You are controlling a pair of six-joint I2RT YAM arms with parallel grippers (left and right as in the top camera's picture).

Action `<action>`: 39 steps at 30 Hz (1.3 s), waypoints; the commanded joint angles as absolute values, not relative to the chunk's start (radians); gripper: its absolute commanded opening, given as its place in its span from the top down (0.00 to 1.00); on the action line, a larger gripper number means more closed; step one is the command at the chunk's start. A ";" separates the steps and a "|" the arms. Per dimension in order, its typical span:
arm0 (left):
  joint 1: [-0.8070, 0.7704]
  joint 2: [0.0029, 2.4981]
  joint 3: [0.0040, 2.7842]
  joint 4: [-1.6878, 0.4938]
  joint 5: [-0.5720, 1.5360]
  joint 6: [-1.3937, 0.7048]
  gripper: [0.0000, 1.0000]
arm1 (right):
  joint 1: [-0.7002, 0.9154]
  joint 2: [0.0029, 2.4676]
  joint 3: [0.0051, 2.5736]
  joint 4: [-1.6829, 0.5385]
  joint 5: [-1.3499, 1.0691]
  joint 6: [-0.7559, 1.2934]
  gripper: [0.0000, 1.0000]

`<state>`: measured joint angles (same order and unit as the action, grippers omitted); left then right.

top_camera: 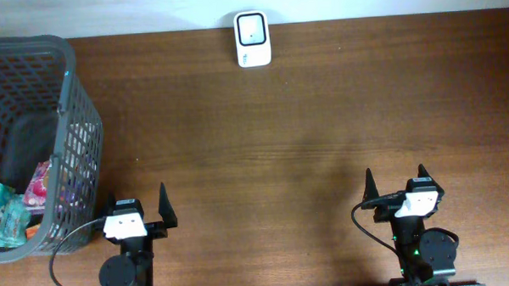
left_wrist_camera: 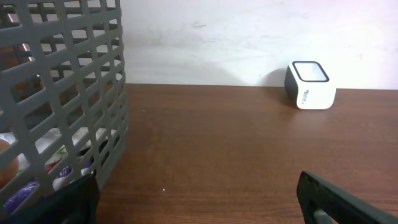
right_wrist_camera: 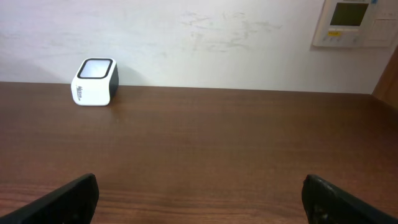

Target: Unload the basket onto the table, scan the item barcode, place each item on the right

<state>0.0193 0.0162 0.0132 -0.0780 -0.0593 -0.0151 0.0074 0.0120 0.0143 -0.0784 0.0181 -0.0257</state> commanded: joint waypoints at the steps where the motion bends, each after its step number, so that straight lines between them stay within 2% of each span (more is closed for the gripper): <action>1: 0.023 0.006 0.009 -0.081 -0.048 0.005 0.01 | 0.012 0.004 0.006 -0.082 0.020 -0.022 0.01; 39: 0.023 0.006 0.009 -0.081 -0.048 0.004 0.01 | 0.012 0.004 0.006 -0.082 0.020 -0.022 0.01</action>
<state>0.0193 0.0162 0.0132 -0.0784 -0.0593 -0.0154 0.0074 0.0120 0.0143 -0.0784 0.0181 -0.0257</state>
